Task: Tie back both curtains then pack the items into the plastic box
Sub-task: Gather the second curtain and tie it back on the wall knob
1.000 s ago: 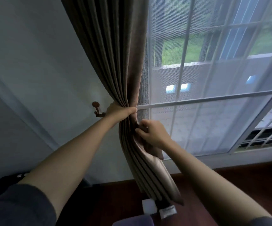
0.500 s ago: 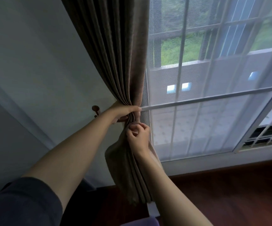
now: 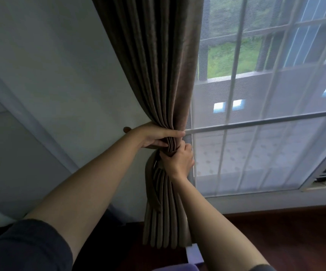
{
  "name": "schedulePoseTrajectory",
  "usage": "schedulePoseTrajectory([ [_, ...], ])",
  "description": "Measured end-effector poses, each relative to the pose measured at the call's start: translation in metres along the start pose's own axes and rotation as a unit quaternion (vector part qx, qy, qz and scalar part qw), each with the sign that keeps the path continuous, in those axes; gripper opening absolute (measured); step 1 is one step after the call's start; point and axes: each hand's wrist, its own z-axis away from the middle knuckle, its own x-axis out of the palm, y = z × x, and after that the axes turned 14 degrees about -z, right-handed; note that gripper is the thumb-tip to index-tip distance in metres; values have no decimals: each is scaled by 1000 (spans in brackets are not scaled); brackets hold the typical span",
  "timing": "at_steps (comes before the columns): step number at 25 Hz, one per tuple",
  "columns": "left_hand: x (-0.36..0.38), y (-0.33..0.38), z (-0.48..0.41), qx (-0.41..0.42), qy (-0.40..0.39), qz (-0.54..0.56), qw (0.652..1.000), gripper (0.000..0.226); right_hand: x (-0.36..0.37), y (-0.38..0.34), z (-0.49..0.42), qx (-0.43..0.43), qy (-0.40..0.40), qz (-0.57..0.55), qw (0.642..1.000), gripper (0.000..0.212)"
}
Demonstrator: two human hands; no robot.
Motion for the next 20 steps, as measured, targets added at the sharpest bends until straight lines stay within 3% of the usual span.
schedulePoseTrajectory([
  [3,-9,-15,11,32,-32,20,999,30,-10,4,-3,-18,-36,-40,998,36],
  [5,-18,-38,15,41,-7,108,993,42,-15,7,-4,-30,-56,-6,998,31],
  [7,-19,-70,19,2,76,142,987,49,-17,7,-3,-45,-62,19,997,30],
  [9,-4,-98,22,-46,129,-4,991,52,-18,7,-2,-51,-64,26,996,29],
  [11,27,-113,24,-23,94,-144,985,61,-19,8,-1,-54,-67,37,996,28],
  [14,63,-114,14,35,159,-179,970,49,-23,9,3,-74,-78,52,993,29],
  [16,66,-111,10,43,219,-204,953,33,-27,11,5,-86,-96,65,990,31],
  [20,45,-108,14,43,258,-329,907,19,-31,11,5,-83,-112,73,988,33],
])
